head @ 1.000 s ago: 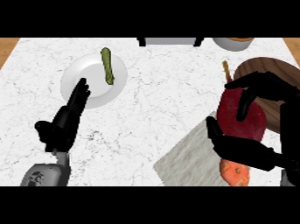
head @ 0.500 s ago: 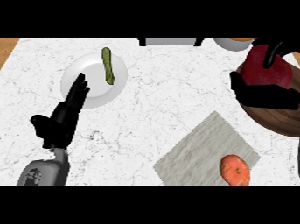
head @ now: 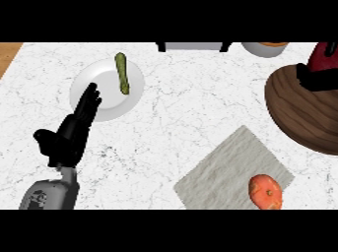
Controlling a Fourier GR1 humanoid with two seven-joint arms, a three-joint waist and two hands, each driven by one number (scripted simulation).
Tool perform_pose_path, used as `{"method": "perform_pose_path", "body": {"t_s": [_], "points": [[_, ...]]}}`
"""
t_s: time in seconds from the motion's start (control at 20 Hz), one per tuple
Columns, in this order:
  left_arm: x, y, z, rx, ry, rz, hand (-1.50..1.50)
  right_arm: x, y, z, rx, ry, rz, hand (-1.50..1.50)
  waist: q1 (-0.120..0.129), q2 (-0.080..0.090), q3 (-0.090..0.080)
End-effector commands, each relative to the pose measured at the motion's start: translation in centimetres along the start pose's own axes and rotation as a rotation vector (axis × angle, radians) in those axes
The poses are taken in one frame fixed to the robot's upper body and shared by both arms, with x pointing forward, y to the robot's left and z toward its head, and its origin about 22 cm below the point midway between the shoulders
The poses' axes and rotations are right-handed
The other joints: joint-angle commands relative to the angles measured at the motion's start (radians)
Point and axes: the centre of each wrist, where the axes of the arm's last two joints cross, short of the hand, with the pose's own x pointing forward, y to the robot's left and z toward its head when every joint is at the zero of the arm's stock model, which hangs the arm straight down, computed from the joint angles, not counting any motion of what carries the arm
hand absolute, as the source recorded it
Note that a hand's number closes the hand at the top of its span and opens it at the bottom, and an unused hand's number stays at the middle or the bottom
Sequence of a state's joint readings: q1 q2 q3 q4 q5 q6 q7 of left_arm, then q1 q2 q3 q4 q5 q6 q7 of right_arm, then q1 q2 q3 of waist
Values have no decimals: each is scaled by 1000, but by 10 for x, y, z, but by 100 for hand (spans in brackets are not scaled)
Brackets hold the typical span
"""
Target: Pick the pear from the placemat and place it in the bowl
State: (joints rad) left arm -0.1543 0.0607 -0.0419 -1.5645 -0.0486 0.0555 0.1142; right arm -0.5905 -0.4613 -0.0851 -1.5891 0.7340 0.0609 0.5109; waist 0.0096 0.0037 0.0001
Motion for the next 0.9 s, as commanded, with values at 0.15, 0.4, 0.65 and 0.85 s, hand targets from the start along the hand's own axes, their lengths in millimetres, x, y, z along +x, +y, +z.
{"method": "perform_pose_path", "body": {"t_s": [0.15,0.4,0.65,0.85], "points": [[-9,11,-8,3,1,-6,0,-80,43,-18,-10,73,70,150,1,2,0],[-7,-8,-5,-13,-15,-7,0,-133,74,-22,-13,98,94,150,12,5,1],[-13,-10,1,-9,3,11,0,-156,72,-31,146,150,58,150,8,2,1],[-4,-5,5,-2,-2,3,0,-185,62,-30,239,214,-88,-150,11,1,1]]}}
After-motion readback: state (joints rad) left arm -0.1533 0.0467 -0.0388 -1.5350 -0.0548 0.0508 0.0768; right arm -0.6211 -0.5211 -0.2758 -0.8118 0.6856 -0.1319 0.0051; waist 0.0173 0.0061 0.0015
